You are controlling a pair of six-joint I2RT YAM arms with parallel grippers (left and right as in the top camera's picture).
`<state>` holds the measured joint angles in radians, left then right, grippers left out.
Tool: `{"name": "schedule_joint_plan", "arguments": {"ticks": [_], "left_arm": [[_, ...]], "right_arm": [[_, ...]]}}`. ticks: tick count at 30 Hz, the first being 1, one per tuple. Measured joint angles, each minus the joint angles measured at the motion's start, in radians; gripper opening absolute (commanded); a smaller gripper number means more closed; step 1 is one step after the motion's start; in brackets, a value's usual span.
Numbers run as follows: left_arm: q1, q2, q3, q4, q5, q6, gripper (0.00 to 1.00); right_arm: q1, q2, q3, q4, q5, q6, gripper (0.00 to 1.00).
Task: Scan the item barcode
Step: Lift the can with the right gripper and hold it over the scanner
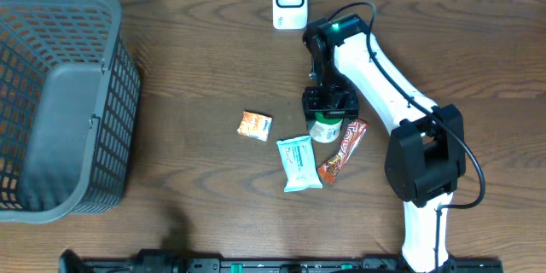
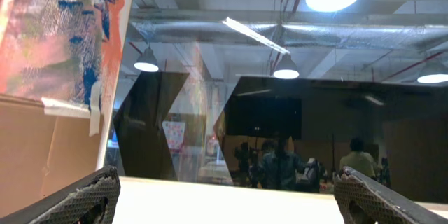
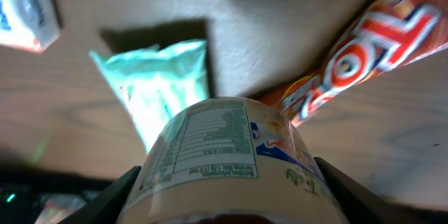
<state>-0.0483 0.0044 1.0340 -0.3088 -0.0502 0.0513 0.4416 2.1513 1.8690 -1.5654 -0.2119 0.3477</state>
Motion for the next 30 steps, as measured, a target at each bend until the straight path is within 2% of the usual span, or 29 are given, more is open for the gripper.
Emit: {"name": "schedule_joint_plan", "arguments": {"ticks": [2,7,11,15,23,26,30], "left_arm": [[0.0,0.0,-0.019,0.005,0.0,0.0,0.98],[0.0,0.0,-0.085,0.003,0.0,0.0,0.98],[0.0,0.0,-0.108,-0.007,0.0,0.0,0.98],[0.0,0.0,-0.109,-0.067,0.0,0.0,0.98],[0.0,0.0,-0.112,-0.399,0.0,0.0,0.98],[0.0,0.0,-0.114,-0.484,0.0,0.0,0.98],[0.0,0.0,-0.114,-0.499,0.0,0.0,0.98]], "right_arm": [[0.0,0.0,0.0,-0.019,-0.045,0.0,0.49],[0.001,0.0,0.0,-0.044,-0.17,0.0,0.45],[0.001,0.0,0.0,-0.005,-0.2,0.001,0.38],[0.001,0.0,0.002,0.094,-0.2,0.002,0.36],[0.003,0.0,0.114,0.259,-0.102,0.004,0.35],[0.007,0.0,0.165,0.363,-0.018,-0.008,0.42],[0.011,0.0,0.178,0.591,0.085,-0.047,0.42]]}}
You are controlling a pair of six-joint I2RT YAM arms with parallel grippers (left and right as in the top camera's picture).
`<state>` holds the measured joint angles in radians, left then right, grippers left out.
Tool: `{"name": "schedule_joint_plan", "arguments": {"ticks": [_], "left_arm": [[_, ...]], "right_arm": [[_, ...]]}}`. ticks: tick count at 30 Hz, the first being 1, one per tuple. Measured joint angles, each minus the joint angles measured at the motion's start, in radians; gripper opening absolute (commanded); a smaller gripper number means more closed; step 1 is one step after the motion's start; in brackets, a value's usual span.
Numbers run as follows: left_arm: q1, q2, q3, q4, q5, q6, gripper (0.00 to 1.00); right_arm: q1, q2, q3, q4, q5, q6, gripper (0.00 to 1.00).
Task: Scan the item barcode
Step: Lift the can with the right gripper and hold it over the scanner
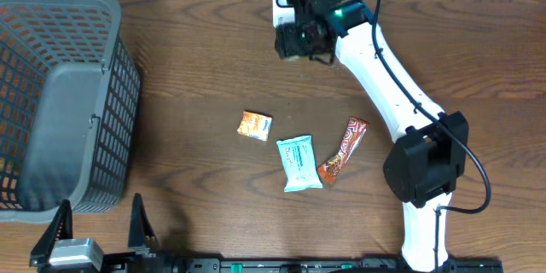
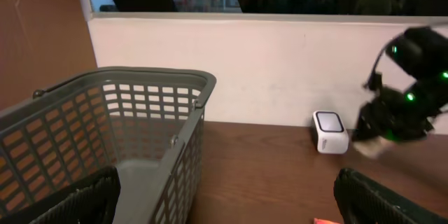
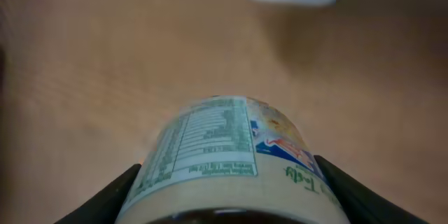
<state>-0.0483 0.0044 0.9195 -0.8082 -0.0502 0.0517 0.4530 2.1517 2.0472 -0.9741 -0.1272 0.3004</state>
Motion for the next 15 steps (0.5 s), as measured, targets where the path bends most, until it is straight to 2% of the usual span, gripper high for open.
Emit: {"name": "schedule_joint_plan", "arguments": {"ticks": [7,12,15], "left_arm": [[0.0,0.0,0.0,-0.15,0.0,0.0,0.98],[0.0,0.0,0.001,-0.366,0.0,0.0,0.98],[0.0,0.0,0.001,-0.377,0.001,0.0,0.98]], "right_arm": [[0.0,0.001,0.001,0.324,0.19,-0.074,0.44],[-0.001,0.056,0.002,0.551,0.242,-0.138,0.52],[-0.003,0.127,0.003,0.673,0.258,-0.153,0.52]]}}
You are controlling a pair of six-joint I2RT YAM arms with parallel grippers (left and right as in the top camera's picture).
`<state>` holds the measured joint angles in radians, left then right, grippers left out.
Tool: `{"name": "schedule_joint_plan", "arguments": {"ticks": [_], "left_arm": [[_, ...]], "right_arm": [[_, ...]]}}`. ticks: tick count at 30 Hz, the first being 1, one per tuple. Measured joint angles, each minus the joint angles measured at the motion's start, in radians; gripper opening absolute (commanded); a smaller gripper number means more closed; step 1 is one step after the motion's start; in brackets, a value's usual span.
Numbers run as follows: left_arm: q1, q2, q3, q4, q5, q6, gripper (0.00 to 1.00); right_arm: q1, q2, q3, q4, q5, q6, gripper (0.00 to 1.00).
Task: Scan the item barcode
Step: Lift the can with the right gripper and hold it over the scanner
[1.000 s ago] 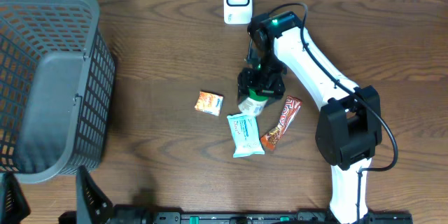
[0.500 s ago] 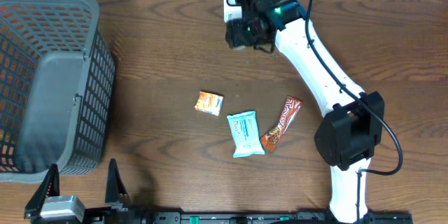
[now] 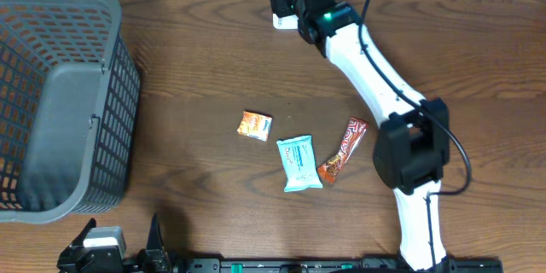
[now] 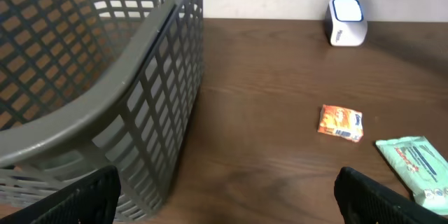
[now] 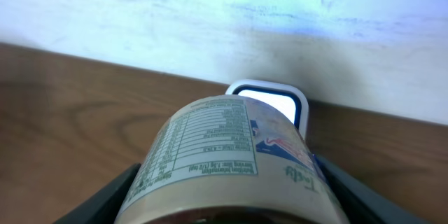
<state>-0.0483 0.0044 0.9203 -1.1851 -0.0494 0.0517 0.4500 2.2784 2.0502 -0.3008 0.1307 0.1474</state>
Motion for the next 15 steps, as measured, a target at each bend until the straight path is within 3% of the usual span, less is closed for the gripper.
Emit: {"name": "schedule_joint_plan", "arguments": {"ticks": [9,15], "left_arm": [[0.0,0.0,0.0,0.0,0.0,0.0,0.98],[0.0,0.0,0.0,-0.001,0.0,0.0,0.98]], "right_arm": [[-0.023,0.208,-0.004,0.445,0.023,-0.065,0.58],[-0.032,0.229,-0.004,0.475,0.069,-0.089,0.62]]}}
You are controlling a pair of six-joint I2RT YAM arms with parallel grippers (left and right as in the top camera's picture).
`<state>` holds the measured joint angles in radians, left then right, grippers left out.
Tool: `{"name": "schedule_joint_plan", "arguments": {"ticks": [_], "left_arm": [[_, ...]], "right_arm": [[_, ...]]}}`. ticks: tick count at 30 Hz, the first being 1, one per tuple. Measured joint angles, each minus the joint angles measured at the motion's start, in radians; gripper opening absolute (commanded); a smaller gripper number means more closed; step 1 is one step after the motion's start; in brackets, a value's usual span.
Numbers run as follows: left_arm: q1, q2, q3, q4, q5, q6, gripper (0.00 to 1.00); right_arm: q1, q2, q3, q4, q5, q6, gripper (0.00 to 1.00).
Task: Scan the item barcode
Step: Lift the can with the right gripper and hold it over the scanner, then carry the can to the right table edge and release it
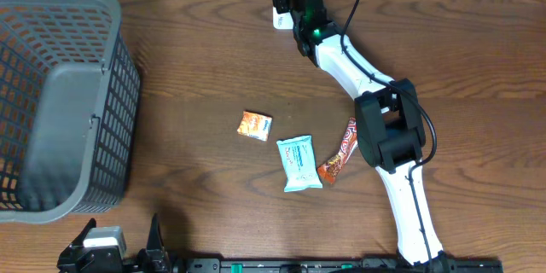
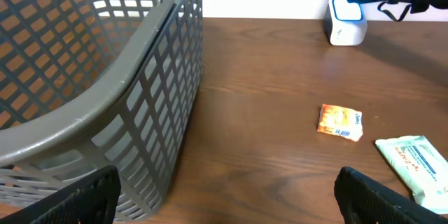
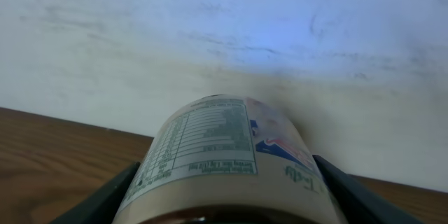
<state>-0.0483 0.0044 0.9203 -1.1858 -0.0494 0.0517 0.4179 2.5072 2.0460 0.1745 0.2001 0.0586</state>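
Note:
A small cup with a nutrition label (image 3: 224,147) fills the right wrist view, and my right gripper (image 3: 227,192) is shut on it. Overhead, the right gripper hangs at the table's back edge, directly over the white scanner (image 1: 277,19), most of which it covers. The left wrist view shows the scanner (image 2: 346,31) standing by the wall with the dark gripper just above and to its right. In the right wrist view the cup hides the scanner; only pale wall shows behind. My left gripper (image 2: 227,203) is open at the front edge, holding nothing.
A grey mesh basket (image 1: 51,94) stands at the left. An orange packet (image 1: 254,125), a teal packet (image 1: 299,163) and a red-orange bar (image 1: 343,149) lie mid-table. The white wall runs along the table's back edge.
The scanner showed behind the cup in the right wrist view; now the cup hides it and wall fills the view. Overhead, the right arm's elbow sits further left. The left arm is unchanged.
My right gripper was shut on the cup down among the snacks, while the left wrist camera faced the ceiling. Then the cup was held up near the scanner and the left camera faced the table. Then the cup was before the scanner, now closer over it.

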Motion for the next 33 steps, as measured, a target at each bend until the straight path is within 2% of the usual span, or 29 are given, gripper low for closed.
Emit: {"name": "schedule_joint_plan", "arguments": {"ticks": [4,8,12,18,20,24,27,33], "left_arm": [[0.0,0.0,0.0,0.0,0.0,0.0,0.98],[0.0,0.0,0.0,0.001,0.0,0.0,0.98],[0.0,0.0,0.0,0.0,0.0,0.0,0.98],[0.0,0.0,0.0,0.0,0.0,0.0,0.98],[0.0,0.0,0.0,0.001,0.002,0.0,0.98],[0.0,0.0,0.0,0.0,0.002,0.0,0.98],[0.0,0.0,0.0,0.0,0.002,0.0,0.98],[0.0,0.0,0.0,0.0,0.002,0.0,0.98]], "right_arm": [[0.0,0.002,0.0,-0.012,0.006,-0.006,0.62],[-0.003,-0.01,0.001,-0.15,-0.003,-0.011,0.6],[-0.016,-0.103,-0.004,-0.455,-0.019,-0.014,0.6],[-0.105,-0.412,0.001,-1.011,-0.006,-0.01,0.55],[-0.212,-0.518,0.014,-1.164,0.012,0.013,0.55],[-0.441,-0.552,0.027,-1.307,0.03,0.055,0.58],[-0.628,-0.502,0.024,-1.32,0.041,0.072,0.61],[-0.867,-0.43,0.019,-1.322,0.04,0.136,0.6]]}}
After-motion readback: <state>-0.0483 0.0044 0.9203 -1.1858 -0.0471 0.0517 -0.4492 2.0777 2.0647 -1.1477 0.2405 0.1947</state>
